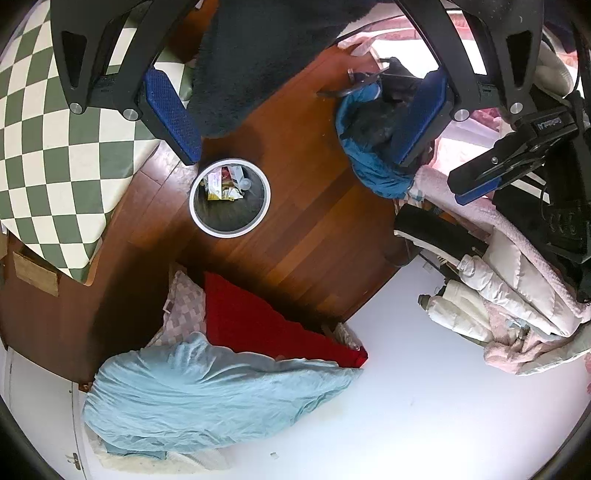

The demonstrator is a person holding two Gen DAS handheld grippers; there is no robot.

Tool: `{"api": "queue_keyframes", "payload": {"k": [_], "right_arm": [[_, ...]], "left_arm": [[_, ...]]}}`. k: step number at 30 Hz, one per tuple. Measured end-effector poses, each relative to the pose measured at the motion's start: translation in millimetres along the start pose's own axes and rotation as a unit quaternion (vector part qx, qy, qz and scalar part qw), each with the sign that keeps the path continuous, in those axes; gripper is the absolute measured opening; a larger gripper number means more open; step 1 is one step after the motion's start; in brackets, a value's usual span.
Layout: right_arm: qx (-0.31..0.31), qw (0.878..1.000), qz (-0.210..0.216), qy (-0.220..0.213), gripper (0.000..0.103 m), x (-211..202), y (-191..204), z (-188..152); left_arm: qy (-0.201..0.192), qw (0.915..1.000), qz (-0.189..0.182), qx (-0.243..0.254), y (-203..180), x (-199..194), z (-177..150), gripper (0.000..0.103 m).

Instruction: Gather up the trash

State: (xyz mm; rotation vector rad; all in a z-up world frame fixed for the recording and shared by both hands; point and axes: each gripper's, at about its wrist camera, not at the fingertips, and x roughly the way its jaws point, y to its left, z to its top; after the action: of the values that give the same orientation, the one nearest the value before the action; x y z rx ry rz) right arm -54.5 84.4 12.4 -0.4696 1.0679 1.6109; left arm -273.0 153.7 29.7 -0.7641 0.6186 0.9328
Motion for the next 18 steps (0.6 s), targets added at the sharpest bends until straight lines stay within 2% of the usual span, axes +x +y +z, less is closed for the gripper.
{"api": "queue_keyframes", "payload": {"k": [8,9,10,18], "right_arm": [[0.003,1.0,0.004,0.004,0.103,4.4,0.9,0.2],[0.004,1.0,0.004,0.005,0.103,5.0,0.3,-0.2],[0.005,1.0,0.005,0.005,0.103,5.3,-0.1,-0.8],[0.011,1.0,0.006,0.006,0.103,4.1,-1.6,-3.6]], "left_arm": [[0.003,1.0,-0.006,-0.003,1.4,-1.5,-0.8,0.096],[0.004,1.0,-0.005,-0.002,0.8,-1.1,-0.7,0.097],[0.006,1.0,-0.004,-0.001,0.5,-0.5,-0.6,0.103],[0.013,0.9998,-0.014,0.0,-2.2,2.0,-1.2,0.103]]}}
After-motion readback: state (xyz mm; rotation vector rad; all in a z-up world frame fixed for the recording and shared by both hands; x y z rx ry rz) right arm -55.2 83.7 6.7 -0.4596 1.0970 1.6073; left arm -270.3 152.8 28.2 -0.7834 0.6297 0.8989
